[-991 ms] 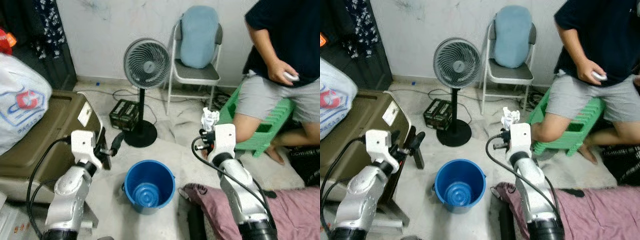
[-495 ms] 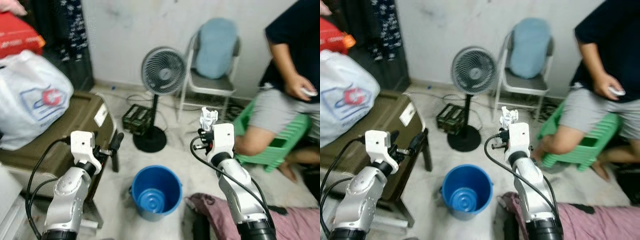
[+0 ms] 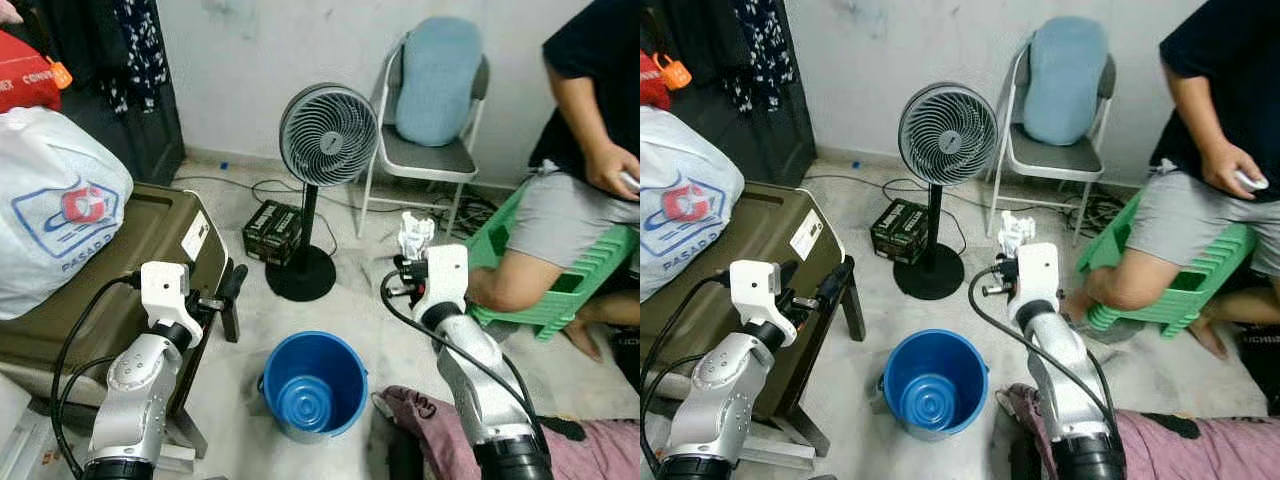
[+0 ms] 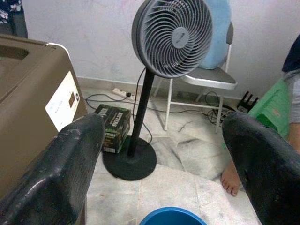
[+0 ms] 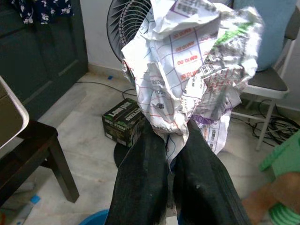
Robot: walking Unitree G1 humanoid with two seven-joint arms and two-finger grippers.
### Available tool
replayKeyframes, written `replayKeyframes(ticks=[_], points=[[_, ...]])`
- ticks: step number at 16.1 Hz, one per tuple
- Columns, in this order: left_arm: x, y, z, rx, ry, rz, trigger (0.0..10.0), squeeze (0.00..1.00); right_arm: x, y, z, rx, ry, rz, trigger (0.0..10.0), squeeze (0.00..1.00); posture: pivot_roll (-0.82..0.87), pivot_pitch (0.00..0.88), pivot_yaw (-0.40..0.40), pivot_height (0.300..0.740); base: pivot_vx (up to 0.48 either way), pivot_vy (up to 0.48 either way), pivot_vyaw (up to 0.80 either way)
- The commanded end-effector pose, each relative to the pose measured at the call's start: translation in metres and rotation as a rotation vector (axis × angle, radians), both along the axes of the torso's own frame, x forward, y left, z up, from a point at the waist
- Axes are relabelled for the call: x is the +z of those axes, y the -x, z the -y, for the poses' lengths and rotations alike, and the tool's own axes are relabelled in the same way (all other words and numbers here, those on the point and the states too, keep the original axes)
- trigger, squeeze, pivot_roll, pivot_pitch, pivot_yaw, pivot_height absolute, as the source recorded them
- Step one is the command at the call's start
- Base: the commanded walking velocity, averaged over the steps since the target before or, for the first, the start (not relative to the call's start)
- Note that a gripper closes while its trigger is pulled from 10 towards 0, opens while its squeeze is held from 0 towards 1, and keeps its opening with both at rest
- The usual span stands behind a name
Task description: Clean up the room
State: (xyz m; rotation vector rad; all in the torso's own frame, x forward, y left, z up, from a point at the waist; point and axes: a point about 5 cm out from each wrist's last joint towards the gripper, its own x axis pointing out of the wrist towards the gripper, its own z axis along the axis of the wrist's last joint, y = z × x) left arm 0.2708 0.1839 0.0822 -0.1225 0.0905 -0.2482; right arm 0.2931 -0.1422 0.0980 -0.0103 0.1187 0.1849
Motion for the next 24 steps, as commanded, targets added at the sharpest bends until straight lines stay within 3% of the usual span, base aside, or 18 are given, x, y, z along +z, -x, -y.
replayKeyframes(ticks=[1,13,16,17,20,24], points=[[0.003,-0.002,0.003,-0.015,-0.002,0.015,10.0,0.00,-0.001,-0.002,0.006,-0.021,0.000,-0.007,10.0,0.00,-0.05,0.000,-0.093,0.740,0.281,0.000,0.00],[0.005,-0.003,-0.005,0.018,-0.031,0.019,10.0,0.00,-0.003,-0.008,-0.004,0.004,0.000,-0.006,10.0,0.00,-0.02,0.000,-0.099,0.740,0.209,0.000,0.00],[0.006,0.007,-0.002,-0.102,-0.039,0.011,10.0,0.00,-0.010,-0.012,-0.005,-0.004,0.041,-0.049,10.0,0.00,0.00,0.000,-0.106,0.740,0.000,0.000,0.00],[0.007,0.015,0.003,-0.196,-0.069,0.006,10.0,0.00,-0.014,-0.013,-0.004,-0.009,0.082,-0.078,10.0,0.00,0.01,0.000,-0.105,0.740,0.000,0.000,0.00],[0.013,0.030,0.010,-0.340,-0.168,0.019,10.0,0.00,-0.023,-0.018,0.004,-0.057,0.126,-0.135,10.0,0.00,0.03,0.000,-0.093,0.740,0.000,0.000,0.00],[0.019,0.038,0.007,-0.340,-0.239,0.019,10.0,0.00,-0.029,-0.020,0.005,-0.077,0.105,-0.168,10.0,0.00,0.05,0.011,-0.085,0.740,0.000,0.000,0.00]])
